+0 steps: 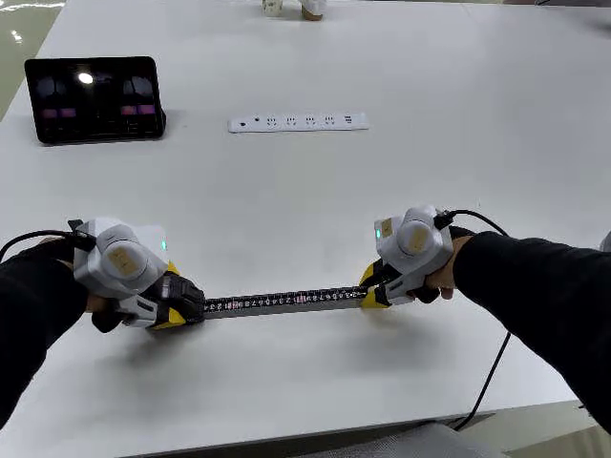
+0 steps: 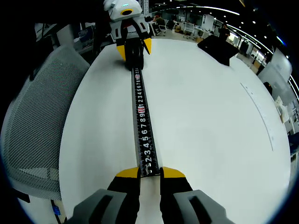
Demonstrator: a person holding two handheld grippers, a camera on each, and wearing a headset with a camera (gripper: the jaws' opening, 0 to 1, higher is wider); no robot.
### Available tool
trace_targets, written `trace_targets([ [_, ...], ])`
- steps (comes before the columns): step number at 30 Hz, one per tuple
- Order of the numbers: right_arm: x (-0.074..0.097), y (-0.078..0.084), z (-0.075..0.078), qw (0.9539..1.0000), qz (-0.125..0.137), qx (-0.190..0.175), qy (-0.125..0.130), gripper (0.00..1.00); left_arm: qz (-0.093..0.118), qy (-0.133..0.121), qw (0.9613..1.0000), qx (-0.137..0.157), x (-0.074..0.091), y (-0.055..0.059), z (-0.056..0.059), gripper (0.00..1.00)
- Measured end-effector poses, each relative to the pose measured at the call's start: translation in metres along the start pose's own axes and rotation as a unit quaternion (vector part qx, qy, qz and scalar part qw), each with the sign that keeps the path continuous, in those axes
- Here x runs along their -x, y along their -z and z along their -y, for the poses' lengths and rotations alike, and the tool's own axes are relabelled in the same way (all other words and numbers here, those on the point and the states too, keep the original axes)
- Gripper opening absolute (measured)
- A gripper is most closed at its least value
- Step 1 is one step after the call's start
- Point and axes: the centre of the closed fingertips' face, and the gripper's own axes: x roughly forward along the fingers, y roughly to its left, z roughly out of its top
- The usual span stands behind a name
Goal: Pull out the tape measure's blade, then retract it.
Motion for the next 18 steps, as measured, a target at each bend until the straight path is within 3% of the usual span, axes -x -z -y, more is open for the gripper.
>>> trace_targets([
  [6,0.003,-0.002,0.000,0.9993,-0.015,0.034,0.002,0.14,-0.009,0.010,0.9999,-0.010,0.004,0.001,0.001,0.33],
  [13,0.007,-0.002,0.004,0.9995,-0.020,0.024,0.006,0.20,-0.020,0.013,0.9997,-0.008,0.011,0.006,-0.003,0.32],
  [18,0.009,-0.003,0.001,0.9994,-0.026,0.024,-0.004,0.24,-0.016,0.021,0.9996,0.003,0.017,0.005,0.000,0.38],
])
